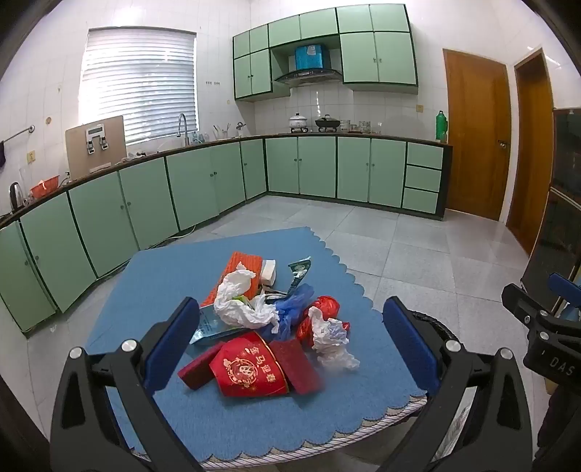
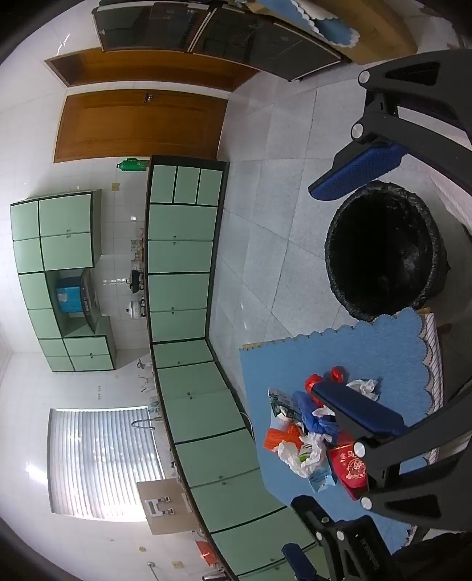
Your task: Collect trash
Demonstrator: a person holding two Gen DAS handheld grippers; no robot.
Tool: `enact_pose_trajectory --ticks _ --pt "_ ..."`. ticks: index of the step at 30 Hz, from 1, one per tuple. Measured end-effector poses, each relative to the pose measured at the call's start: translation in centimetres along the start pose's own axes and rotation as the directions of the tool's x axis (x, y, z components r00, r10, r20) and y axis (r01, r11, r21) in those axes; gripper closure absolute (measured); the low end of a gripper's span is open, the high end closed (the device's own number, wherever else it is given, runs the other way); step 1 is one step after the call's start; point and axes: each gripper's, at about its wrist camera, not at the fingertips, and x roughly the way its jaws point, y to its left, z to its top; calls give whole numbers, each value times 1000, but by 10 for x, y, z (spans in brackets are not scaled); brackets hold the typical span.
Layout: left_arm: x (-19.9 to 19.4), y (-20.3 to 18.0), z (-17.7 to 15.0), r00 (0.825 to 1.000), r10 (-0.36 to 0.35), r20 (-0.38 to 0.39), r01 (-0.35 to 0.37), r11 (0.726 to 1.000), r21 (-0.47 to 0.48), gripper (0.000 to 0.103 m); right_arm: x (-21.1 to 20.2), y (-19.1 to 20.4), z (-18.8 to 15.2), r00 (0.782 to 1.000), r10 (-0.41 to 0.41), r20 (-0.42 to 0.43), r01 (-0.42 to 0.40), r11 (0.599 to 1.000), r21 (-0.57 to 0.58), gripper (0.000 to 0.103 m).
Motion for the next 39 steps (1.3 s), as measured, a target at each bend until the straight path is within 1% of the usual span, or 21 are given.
enact_pose_trajectory --ticks 10,20,39 --pt "-2 3 1 1000 4 0 -4 1000 -5 5 1 -5 1 1000 1 2 -1 1000 -1 6" --pt "4 5 0 1000 11 1 -11 1000 -11 5 4 5 4 1000 7 1 -7 1000 -7 6" --pt "4 7 1 1000 11 0 -11 1000 -12 5 5 2 3 1000 4 -2 -4 1000 0 6"
